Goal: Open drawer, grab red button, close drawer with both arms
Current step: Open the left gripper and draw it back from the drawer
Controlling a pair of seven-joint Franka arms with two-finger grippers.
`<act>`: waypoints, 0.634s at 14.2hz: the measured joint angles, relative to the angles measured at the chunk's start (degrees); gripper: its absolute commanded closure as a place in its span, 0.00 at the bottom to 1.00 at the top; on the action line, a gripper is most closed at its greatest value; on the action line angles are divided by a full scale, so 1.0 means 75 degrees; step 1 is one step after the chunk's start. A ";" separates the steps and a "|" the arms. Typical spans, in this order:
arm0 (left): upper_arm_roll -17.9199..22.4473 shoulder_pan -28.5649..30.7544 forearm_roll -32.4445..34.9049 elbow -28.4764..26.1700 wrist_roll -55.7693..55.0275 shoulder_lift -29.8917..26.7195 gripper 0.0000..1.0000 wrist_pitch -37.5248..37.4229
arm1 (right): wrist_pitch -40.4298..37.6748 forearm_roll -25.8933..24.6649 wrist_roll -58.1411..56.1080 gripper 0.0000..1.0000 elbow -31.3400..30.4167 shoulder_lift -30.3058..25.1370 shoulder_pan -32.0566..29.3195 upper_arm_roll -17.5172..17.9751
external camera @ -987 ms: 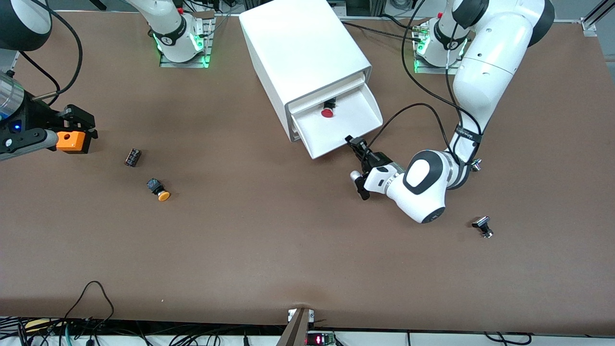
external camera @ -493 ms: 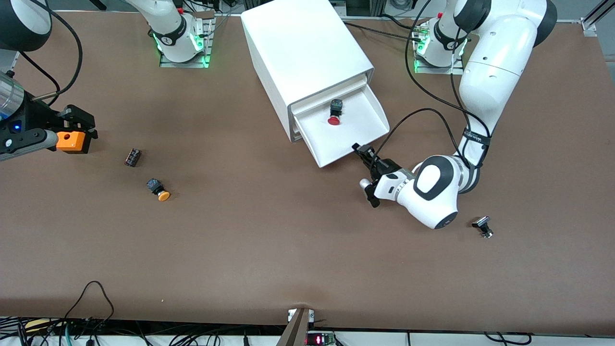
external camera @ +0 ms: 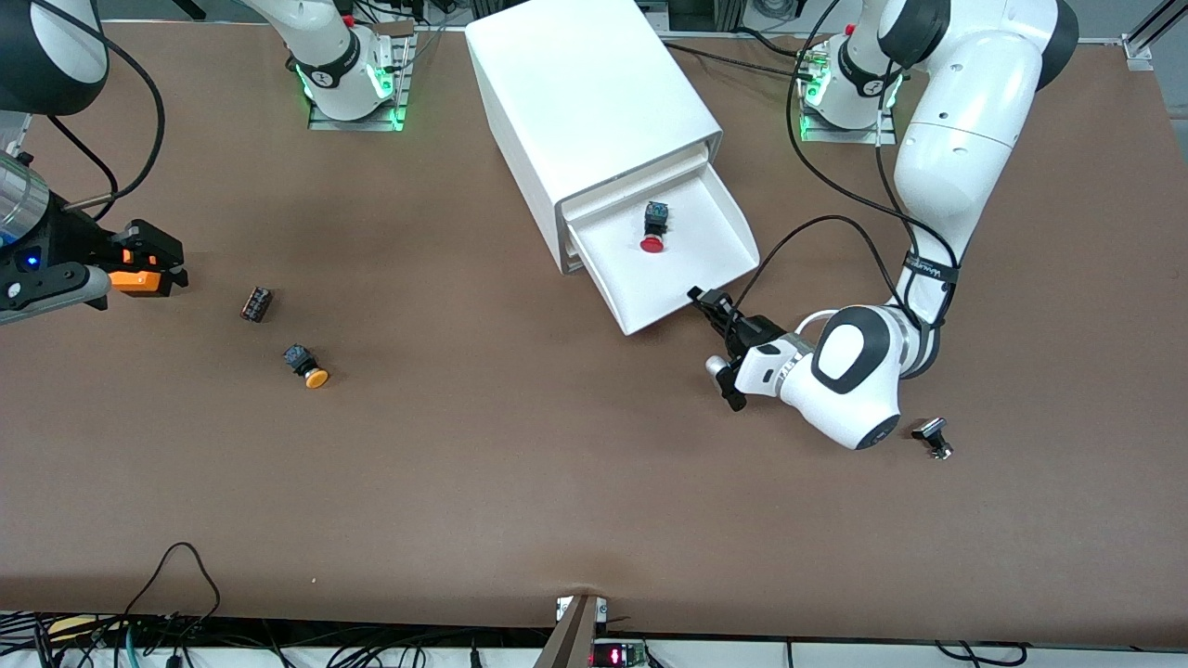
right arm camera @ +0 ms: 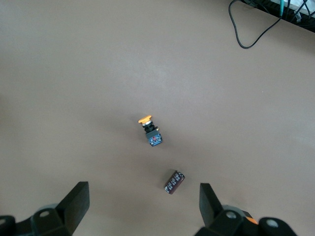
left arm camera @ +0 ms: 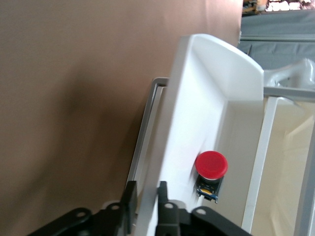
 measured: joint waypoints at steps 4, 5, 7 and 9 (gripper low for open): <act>0.0034 -0.0042 0.0026 0.0305 -0.0865 -0.0003 0.00 0.0049 | 0.0000 0.0000 0.0000 0.00 0.0015 0.0000 0.0000 0.0023; 0.0037 -0.0044 0.0134 0.0443 -0.1096 -0.0008 0.00 0.0016 | 0.0000 0.0000 0.0000 0.00 0.0015 0.0001 -0.0005 0.0018; 0.0035 -0.0052 0.0524 0.0844 -0.1686 -0.0034 0.00 -0.0180 | 0.0002 0.0000 0.0000 0.00 0.0015 0.0001 -0.0009 0.0014; 0.0035 -0.0054 0.0897 0.1337 -0.2289 -0.0104 0.00 -0.0584 | 0.0008 0.0000 0.0000 0.00 0.0016 0.0001 -0.0009 0.0014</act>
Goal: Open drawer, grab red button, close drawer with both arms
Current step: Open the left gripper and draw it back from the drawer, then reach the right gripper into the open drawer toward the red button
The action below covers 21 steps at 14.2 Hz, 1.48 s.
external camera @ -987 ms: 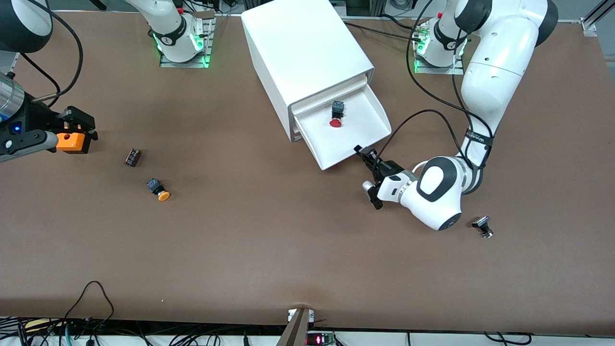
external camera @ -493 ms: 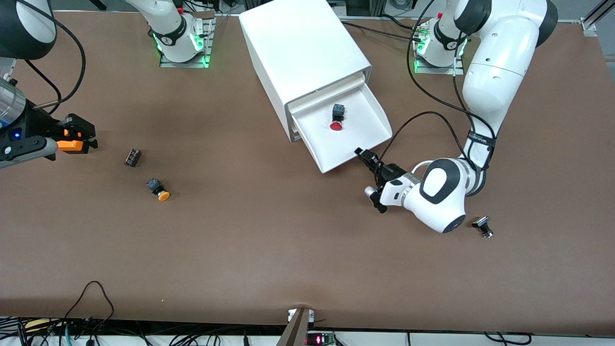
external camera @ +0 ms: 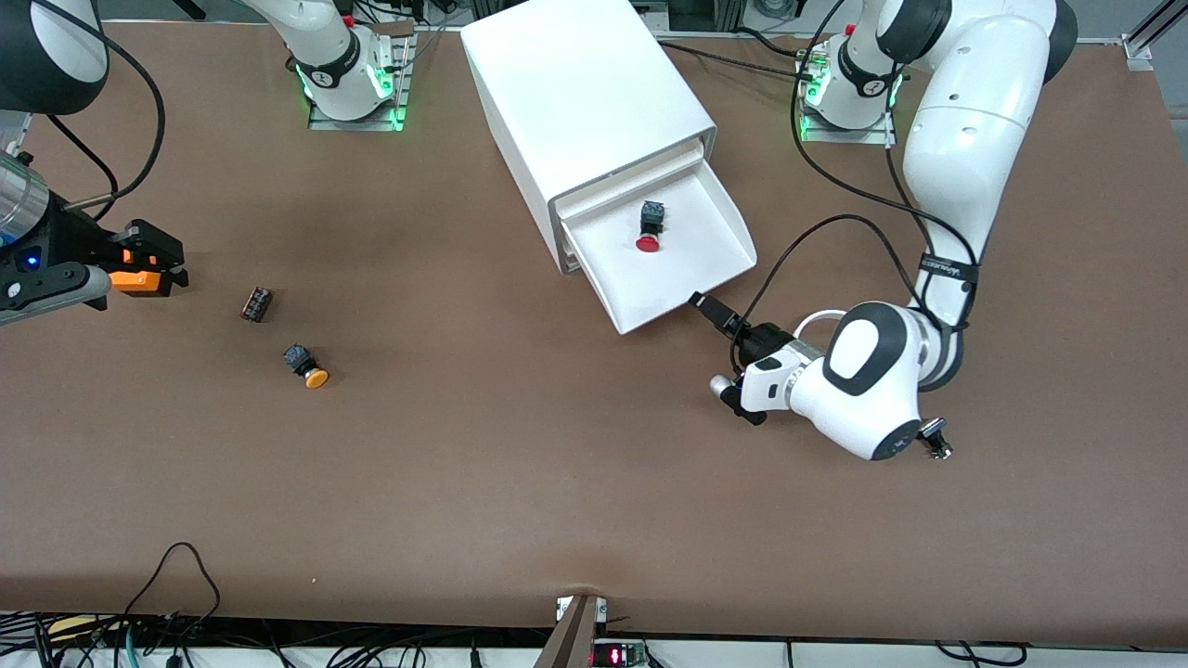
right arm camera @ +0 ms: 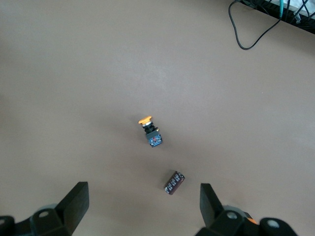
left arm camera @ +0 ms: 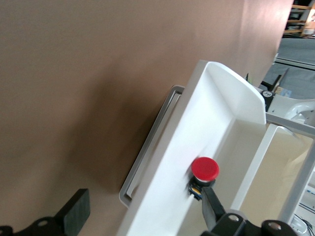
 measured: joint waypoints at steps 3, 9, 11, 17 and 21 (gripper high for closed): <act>-0.0022 -0.0019 0.0685 0.0599 -0.0858 -0.0177 0.00 -0.0361 | 0.0009 0.0000 -0.0001 0.00 0.0000 0.0000 0.0000 0.0001; 0.0088 0.0063 0.2090 0.0879 -0.2262 -0.1322 0.00 -0.0512 | 0.0026 0.0000 -0.0001 0.00 0.0001 0.0007 -0.0002 0.0000; 0.0287 0.0182 0.2272 0.0880 -0.2725 -0.1773 0.00 -0.0635 | 0.0026 -0.0002 -0.0001 0.00 0.0002 0.0007 -0.0003 -0.0001; 0.0368 0.0378 0.3696 0.0875 -0.3191 -0.2287 0.00 -0.0807 | 0.0025 -0.0056 -0.0002 0.00 0.0002 0.0013 0.0006 0.0025; 0.0369 0.0375 0.4221 0.0869 -0.3710 -0.2413 0.00 -0.0824 | 0.0025 -0.0068 -0.0011 0.00 0.0018 0.0014 0.0146 0.0139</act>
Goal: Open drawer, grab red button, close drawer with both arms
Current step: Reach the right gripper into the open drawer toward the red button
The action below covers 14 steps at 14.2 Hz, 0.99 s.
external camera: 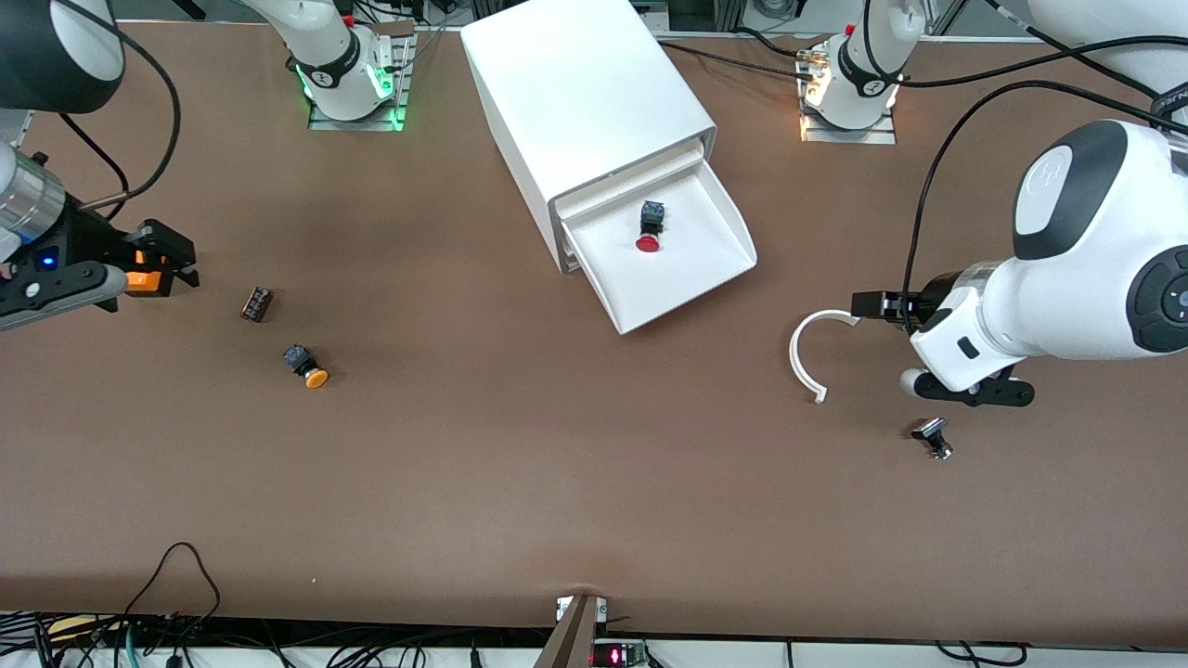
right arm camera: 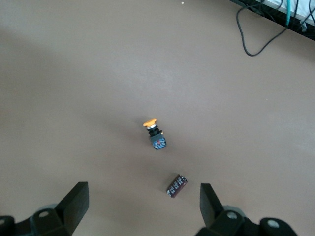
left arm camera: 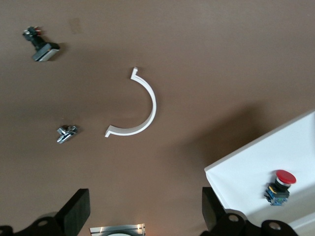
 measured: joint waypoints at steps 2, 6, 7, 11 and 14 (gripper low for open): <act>0.0014 0.0002 0.0053 -0.0005 -0.0094 -0.0001 0.00 0.0000 | -0.0024 -0.0011 -0.0012 0.00 -0.0014 0.0072 0.0056 0.0014; 0.0202 0.0226 0.0101 -0.0002 -0.0115 -0.0066 0.00 0.0009 | -0.0187 0.0152 -0.0011 0.01 -0.0049 0.0784 0.0143 0.0036; 0.0205 0.0340 0.0154 -0.0002 -0.0108 -0.0087 0.00 0.0024 | -0.0199 0.0266 -0.0010 0.01 -0.0042 0.0861 0.0217 0.0045; 0.0203 0.0458 0.0218 -0.0004 -0.0102 -0.0107 0.00 0.0205 | -0.0216 0.0636 0.1276 0.01 0.0029 0.0832 0.1137 0.0095; 0.0203 0.0439 0.0220 -0.0010 -0.0102 -0.0107 0.00 0.0220 | -0.0118 0.0947 0.3291 0.01 0.0138 0.0931 0.2159 0.0138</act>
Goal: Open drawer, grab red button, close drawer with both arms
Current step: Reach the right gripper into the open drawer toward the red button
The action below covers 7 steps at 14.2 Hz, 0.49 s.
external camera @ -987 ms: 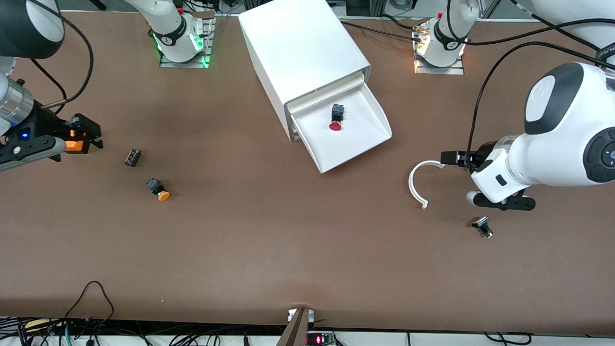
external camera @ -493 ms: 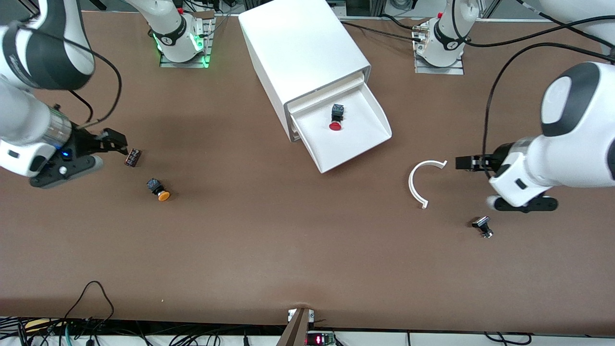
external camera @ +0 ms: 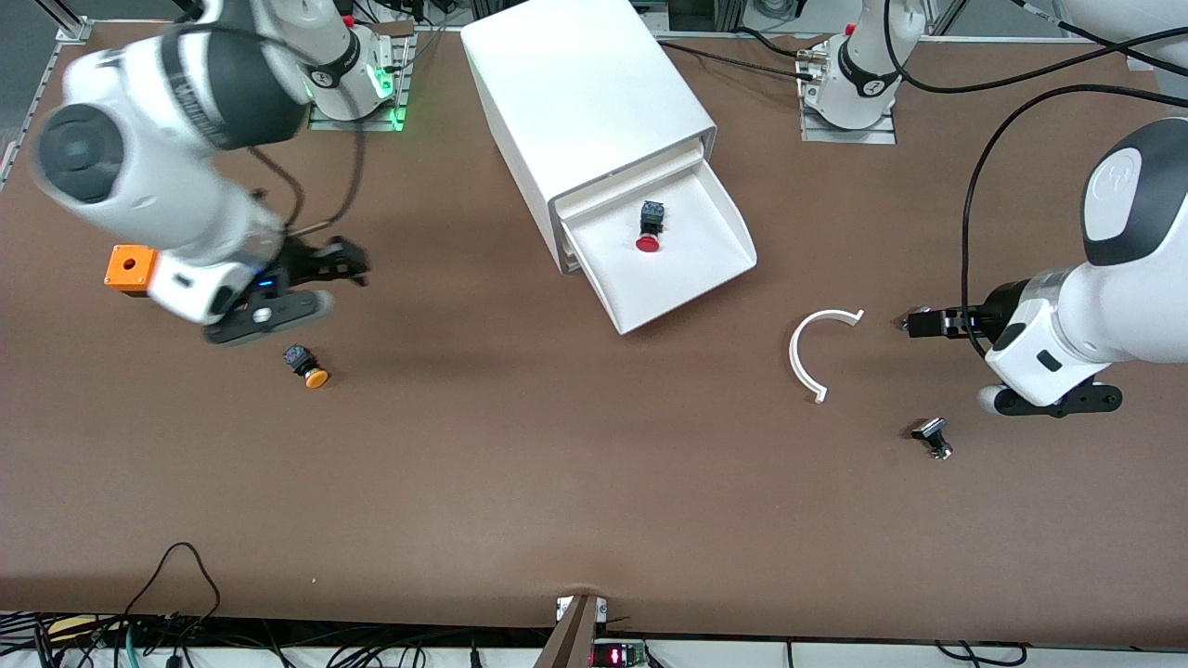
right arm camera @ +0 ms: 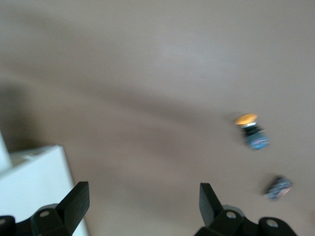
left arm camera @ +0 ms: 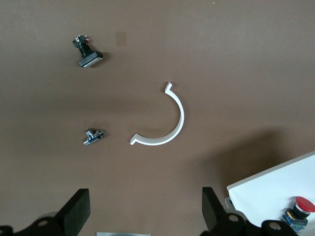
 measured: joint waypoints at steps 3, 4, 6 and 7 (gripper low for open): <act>0.0000 -0.0001 0.0001 -0.0011 0.0000 0.0000 0.00 0.0001 | 0.0093 0.0217 0.2012 0.01 0.0473 0.0461 0.0985 0.0025; -0.0001 -0.0001 0.0001 -0.0012 0.0000 0.0000 0.00 0.0001 | 0.0218 0.0230 0.2660 0.01 0.0672 0.0691 0.1333 0.0032; -0.0002 -0.0003 0.0001 -0.0015 0.0000 0.0000 0.00 0.0002 | 0.0595 0.0234 0.3889 0.01 0.1047 0.1203 0.2028 0.0042; -0.0002 -0.0004 0.0001 -0.0018 0.0000 0.0000 0.00 0.0002 | 0.0883 0.0235 0.4496 0.01 0.1194 0.1461 0.2351 0.0047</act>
